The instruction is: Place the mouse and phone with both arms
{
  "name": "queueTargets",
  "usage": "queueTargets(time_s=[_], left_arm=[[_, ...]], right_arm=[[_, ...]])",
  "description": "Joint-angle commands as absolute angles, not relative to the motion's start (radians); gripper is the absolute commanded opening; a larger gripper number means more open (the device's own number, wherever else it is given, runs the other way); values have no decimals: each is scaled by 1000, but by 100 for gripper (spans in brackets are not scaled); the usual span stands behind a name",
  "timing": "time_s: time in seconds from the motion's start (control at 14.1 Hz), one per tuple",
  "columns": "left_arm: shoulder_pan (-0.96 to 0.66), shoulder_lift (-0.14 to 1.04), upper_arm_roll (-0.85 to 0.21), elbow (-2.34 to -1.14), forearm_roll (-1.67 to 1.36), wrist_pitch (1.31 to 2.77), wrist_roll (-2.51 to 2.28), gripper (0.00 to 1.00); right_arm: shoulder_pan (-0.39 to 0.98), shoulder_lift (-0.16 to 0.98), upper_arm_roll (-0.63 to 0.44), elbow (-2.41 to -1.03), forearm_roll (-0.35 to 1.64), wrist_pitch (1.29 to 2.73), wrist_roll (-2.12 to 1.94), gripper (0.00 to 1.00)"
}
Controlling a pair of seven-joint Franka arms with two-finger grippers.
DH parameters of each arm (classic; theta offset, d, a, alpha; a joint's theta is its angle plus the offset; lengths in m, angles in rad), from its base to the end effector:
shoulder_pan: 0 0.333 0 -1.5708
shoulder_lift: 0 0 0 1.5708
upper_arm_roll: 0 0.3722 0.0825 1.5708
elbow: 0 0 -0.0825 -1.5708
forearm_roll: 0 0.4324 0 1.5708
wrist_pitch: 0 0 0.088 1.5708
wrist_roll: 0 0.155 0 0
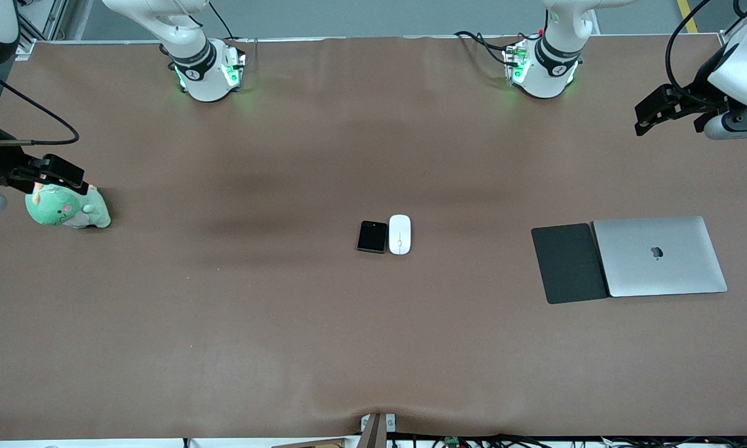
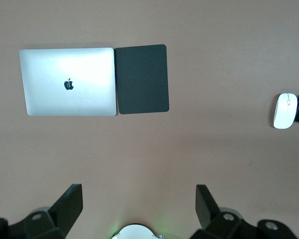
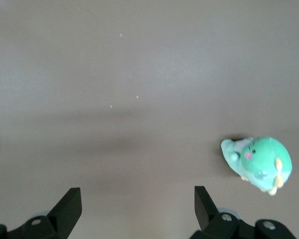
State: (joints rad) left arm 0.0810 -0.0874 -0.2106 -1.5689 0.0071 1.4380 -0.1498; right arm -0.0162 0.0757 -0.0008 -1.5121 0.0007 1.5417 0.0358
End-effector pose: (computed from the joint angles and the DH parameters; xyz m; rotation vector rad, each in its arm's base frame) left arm 0.5496 -0.0762 0.6719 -3.1094 -0.0345 0.0645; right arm 0.6248 -0.0105 0.6141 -3.1395 0.0829 0.0724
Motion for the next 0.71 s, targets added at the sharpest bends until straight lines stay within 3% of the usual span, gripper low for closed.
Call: queueTargets(time_s=[0.0,0.64], left_arm=[[87,-78,-215,-1545,5,1427,-132,100],[81,-40,-216,-1545,5,1436,-144,100]], right_arm=[[-44,32,9,-1522,6,1468,49,100],[-38,43,11,-1513,0,1535,40,100]])
